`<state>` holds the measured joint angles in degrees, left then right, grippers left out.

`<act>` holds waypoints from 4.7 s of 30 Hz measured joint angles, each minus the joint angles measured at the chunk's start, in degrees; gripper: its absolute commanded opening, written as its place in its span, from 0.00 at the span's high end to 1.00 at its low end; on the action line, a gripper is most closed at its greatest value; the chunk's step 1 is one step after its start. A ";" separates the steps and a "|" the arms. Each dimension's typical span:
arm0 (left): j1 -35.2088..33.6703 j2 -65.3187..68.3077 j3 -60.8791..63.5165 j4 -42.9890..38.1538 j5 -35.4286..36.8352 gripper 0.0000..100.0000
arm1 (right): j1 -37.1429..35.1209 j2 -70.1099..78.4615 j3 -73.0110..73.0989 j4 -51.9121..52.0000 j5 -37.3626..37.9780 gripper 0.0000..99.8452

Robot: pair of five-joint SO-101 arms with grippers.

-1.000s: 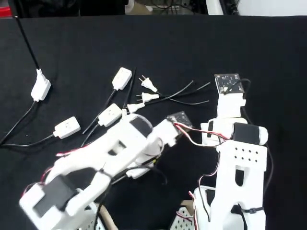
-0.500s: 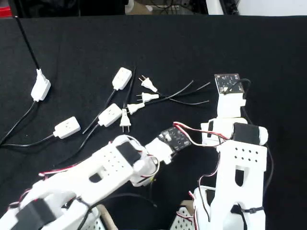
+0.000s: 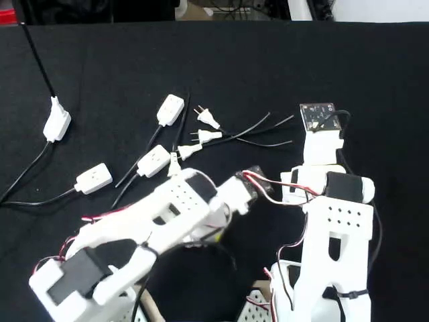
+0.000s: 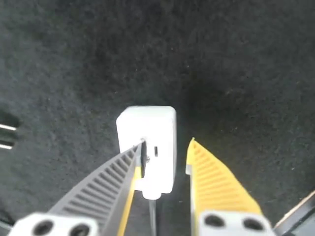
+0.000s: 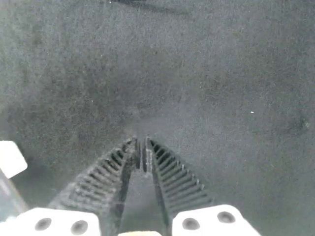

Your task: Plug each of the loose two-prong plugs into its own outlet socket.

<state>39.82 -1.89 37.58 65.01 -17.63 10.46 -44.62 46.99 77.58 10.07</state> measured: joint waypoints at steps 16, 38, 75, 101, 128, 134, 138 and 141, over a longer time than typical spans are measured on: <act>-10.46 2.29 -1.14 0.79 -5.89 0.84 | 0.00 0.00 0.00 -0.09 0.00 0.98; -3.78 -14.33 -1.58 3.43 5.89 0.84 | 0.00 0.00 0.00 -0.09 0.00 0.98; -8.00 -14.95 10.90 -7.56 2.11 0.97 | 0.00 0.00 0.00 0.00 0.00 0.98; -0.26 4.48 -4.66 -13.89 4.66 0.69 | 0.00 0.00 0.00 0.00 0.00 0.98; -9.67 -18.11 8.53 -19.25 -1.23 0.69 | 0.00 0.00 0.00 0.00 0.00 0.98; -12.31 -18.02 9.67 -21.63 -4.40 0.69 | 0.00 0.00 0.00 0.00 0.00 0.98; -16.00 -14.77 9.49 -24.00 -5.19 0.69 | 0.00 0.00 0.00 0.00 0.00 0.98; -17.14 -12.13 9.58 -23.56 -5.19 0.69 | 0.00 0.00 0.00 0.00 0.00 0.98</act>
<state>22.68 -14.02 47.16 41.45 -22.81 10.46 -44.62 46.99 77.58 10.07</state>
